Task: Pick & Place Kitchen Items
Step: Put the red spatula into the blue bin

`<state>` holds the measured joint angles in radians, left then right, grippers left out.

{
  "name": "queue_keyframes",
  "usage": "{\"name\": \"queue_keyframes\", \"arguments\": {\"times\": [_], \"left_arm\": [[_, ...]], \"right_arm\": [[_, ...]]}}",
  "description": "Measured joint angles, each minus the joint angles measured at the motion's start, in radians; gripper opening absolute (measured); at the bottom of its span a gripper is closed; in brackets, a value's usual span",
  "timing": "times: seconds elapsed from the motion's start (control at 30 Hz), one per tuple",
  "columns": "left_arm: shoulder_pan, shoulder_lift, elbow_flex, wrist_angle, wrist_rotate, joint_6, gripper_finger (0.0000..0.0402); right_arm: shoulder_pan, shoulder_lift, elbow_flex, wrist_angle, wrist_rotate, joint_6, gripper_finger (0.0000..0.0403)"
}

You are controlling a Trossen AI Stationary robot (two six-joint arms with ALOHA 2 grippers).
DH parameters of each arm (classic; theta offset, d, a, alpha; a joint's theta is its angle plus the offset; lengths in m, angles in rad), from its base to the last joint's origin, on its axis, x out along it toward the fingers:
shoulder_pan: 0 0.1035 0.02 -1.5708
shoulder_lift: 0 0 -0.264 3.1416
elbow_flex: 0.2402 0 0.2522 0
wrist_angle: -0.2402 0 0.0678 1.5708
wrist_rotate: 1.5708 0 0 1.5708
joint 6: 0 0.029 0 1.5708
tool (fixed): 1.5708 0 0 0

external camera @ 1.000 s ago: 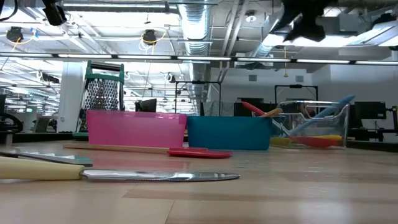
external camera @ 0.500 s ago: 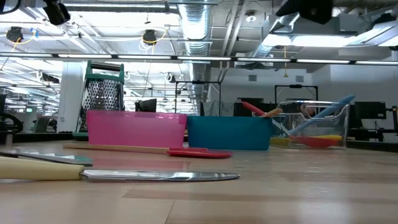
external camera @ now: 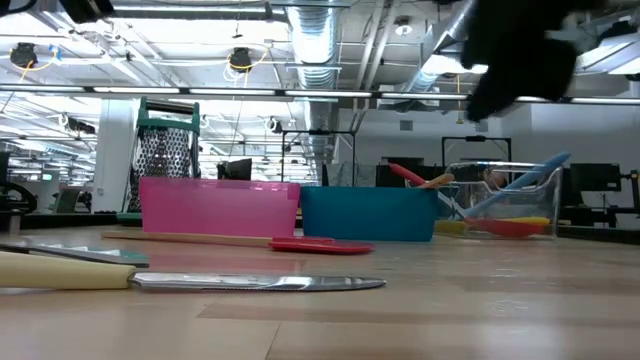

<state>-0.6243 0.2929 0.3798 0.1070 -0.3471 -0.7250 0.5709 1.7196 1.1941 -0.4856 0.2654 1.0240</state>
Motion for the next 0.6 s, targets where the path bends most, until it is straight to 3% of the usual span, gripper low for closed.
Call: {"name": "queue_keyframes", "arguments": {"times": [0.2,0.33,0.6], "left_arm": [[0.0,0.062,0.0,-0.003,0.167,-0.069,0.014],[0.0,0.107,0.0,-0.002,0.203,-0.071,0.0141],[0.0,0.149,0.0,-0.004,0.267,-0.071,0.014]], "right_arm": [[-0.078,0.119,0.204,-0.012,-0.003,-0.265,0.0247],[-0.154,0.179,0.316,-0.118,0.055,-0.388,0.0236],[-0.293,0.283,0.441,-0.167,0.039,-0.543,0.0237]]}}
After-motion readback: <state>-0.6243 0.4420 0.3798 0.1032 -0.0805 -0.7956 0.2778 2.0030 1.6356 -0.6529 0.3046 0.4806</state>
